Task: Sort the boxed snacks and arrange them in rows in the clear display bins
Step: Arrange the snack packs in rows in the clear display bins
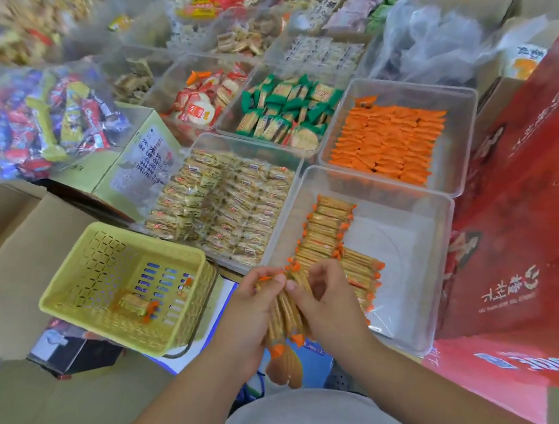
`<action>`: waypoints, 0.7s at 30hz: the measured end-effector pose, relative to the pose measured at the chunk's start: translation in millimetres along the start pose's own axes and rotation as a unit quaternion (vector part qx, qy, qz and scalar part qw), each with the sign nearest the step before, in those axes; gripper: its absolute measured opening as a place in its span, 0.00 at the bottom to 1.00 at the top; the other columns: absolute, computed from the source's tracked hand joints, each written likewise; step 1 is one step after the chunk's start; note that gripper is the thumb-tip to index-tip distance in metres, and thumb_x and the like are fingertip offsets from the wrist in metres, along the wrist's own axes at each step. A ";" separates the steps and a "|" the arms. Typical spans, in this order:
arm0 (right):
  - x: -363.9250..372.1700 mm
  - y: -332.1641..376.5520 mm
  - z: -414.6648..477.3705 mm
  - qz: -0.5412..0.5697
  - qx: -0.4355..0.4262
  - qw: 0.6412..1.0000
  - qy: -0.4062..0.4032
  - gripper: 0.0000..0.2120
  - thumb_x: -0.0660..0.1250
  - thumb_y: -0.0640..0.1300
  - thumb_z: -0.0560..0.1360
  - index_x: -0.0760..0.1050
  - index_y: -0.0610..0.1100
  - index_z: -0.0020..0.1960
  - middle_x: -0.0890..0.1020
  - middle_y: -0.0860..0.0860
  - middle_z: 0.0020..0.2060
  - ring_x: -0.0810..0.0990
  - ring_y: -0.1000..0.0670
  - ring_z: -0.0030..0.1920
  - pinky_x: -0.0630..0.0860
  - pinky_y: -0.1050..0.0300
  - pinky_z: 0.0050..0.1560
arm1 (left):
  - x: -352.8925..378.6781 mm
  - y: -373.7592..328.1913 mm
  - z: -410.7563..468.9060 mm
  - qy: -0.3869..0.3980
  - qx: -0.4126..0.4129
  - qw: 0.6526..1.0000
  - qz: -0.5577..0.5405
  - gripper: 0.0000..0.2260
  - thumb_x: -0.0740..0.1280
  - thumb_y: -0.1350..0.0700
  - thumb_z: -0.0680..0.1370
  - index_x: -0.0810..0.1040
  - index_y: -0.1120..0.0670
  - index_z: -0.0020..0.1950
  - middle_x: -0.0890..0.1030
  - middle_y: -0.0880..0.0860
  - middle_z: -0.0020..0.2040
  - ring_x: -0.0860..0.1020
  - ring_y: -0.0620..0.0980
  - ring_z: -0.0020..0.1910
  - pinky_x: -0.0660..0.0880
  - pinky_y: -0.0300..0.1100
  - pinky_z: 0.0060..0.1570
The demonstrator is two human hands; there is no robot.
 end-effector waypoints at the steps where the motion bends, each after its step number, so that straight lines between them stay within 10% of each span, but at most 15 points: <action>1: 0.1 -0.5 1.7 -0.008 -0.008 1.000 0.002 0.12 0.74 0.52 0.75 0.70 0.55 0.47 0.76 0.56 0.38 0.74 0.61 0.38 0.71 0.67 0.39 | 1.5 -0.9 1.3 -0.004 0.000 1.000 0.003 0.05 0.68 0.56 0.82 0.79 0.55 0.57 0.84 0.60 0.42 0.82 0.56 0.33 0.77 0.45 0.26; 7: 8.3 2.1 3.6 -0.037 -0.003 0.995 0.089 0.27 0.69 0.71 0.66 0.68 0.62 0.60 0.76 0.68 0.53 0.75 0.67 0.55 0.74 0.68 0.51 | 2.2 -0.2 17.6 -0.041 0.023 0.999 0.001 0.07 0.64 0.46 0.84 0.81 0.45 0.54 0.86 0.57 0.47 0.81 0.58 0.44 0.75 0.52 0.46; 13: 6.0 -4.7 19.4 -0.072 0.025 0.991 0.114 0.46 0.77 0.63 0.59 0.65 0.55 0.73 0.76 0.59 0.62 0.77 0.58 0.60 0.77 0.54 0.61 | 7.7 -0.6 34.9 0.029 -0.025 0.997 -0.062 0.21 0.60 0.35 0.79 0.76 0.41 0.68 0.87 0.56 0.57 0.86 0.56 0.56 0.81 0.57 0.55; 21: -34.9 -28.8 84.8 -0.199 0.048 0.977 0.058 0.38 0.78 0.54 0.65 0.67 0.48 0.71 0.75 0.50 0.61 0.76 0.49 0.59 0.75 0.50 0.57 | -0.5 -6.5 66.1 0.040 0.087 0.931 0.351 0.28 0.70 0.49 0.81 0.63 0.43 0.79 0.64 0.44 0.71 0.71 0.46 0.65 0.69 0.34 0.56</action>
Point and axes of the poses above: each hand's wrist, its own z-axis towards the middle knuckle, its own x-axis out of the palm, y = z × x, the point moved 2 cm from there along z, towards the middle knuckle
